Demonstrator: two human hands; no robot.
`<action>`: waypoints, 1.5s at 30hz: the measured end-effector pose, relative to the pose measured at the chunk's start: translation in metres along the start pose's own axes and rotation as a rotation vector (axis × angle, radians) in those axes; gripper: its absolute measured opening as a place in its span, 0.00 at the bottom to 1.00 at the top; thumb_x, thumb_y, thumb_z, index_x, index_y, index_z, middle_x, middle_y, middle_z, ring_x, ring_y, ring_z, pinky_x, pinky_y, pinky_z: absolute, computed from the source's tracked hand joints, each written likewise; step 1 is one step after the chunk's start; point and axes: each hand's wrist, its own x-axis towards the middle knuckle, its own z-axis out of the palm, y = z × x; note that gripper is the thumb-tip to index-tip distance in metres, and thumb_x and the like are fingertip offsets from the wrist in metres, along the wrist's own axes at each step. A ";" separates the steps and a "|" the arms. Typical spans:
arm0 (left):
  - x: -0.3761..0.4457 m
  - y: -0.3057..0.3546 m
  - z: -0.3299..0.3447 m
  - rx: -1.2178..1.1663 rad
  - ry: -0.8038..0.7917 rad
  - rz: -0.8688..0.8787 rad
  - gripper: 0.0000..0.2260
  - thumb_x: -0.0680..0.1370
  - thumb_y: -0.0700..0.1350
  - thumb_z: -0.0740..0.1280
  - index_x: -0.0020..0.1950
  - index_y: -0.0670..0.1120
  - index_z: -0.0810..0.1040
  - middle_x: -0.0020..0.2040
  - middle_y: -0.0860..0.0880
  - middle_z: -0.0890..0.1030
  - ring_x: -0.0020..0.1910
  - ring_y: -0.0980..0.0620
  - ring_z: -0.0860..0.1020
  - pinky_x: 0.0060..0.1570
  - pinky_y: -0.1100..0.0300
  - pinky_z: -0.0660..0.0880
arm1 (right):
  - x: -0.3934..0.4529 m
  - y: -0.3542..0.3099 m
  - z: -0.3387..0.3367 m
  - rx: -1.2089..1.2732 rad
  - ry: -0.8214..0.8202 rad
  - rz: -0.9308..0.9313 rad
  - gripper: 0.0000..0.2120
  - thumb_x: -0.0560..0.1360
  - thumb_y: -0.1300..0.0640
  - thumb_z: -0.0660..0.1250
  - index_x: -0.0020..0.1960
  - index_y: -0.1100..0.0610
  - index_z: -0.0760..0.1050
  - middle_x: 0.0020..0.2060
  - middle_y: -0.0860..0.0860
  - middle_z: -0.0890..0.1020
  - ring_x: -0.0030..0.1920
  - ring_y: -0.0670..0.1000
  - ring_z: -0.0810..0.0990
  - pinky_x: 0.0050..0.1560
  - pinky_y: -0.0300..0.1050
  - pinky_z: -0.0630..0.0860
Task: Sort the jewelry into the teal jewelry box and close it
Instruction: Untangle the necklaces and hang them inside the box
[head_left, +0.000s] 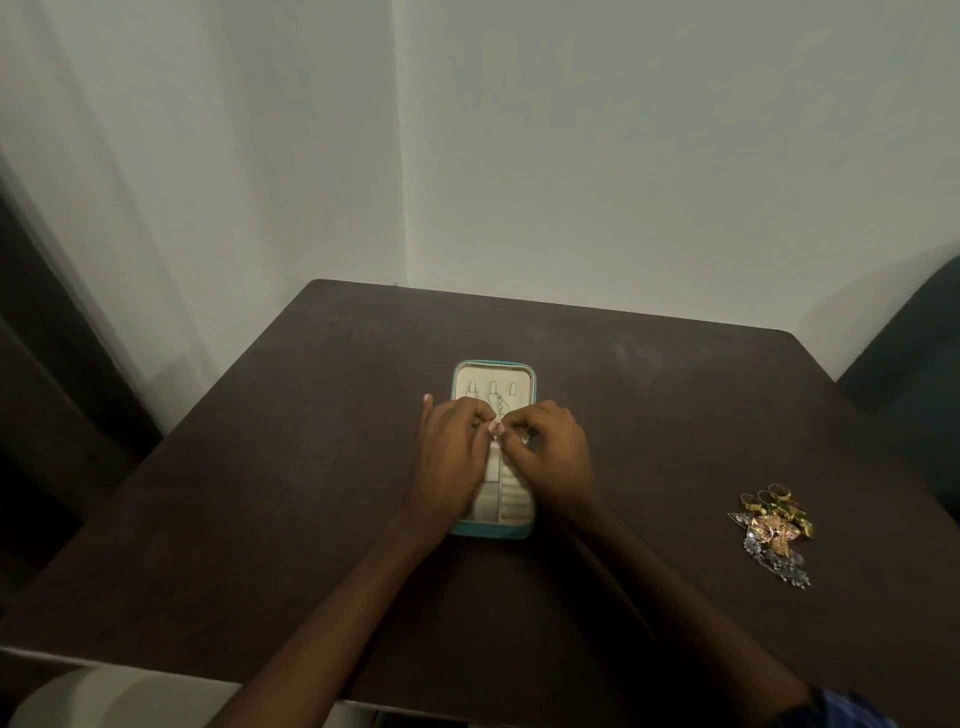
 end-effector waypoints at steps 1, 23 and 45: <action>0.001 0.000 0.000 -0.001 -0.001 0.007 0.05 0.76 0.39 0.64 0.44 0.49 0.74 0.40 0.57 0.75 0.47 0.54 0.75 0.68 0.63 0.46 | 0.000 -0.001 0.000 0.015 -0.004 0.005 0.02 0.72 0.53 0.69 0.43 0.51 0.80 0.36 0.39 0.73 0.41 0.42 0.70 0.44 0.41 0.66; 0.000 -0.008 0.018 0.360 -0.008 -0.022 0.14 0.74 0.45 0.66 0.60 0.44 0.74 0.68 0.40 0.69 0.72 0.37 0.61 0.70 0.40 0.54 | 0.050 -0.001 -0.012 -0.428 -0.008 -0.185 0.07 0.73 0.52 0.68 0.47 0.53 0.82 0.49 0.52 0.77 0.54 0.55 0.72 0.48 0.45 0.60; 0.002 -0.018 0.032 0.670 0.029 0.070 0.27 0.70 0.55 0.71 0.66 0.49 0.74 0.71 0.33 0.64 0.69 0.30 0.63 0.64 0.35 0.58 | 0.066 0.001 0.002 -0.715 0.044 -0.338 0.08 0.71 0.54 0.66 0.39 0.54 0.82 0.58 0.56 0.79 0.65 0.58 0.71 0.59 0.53 0.60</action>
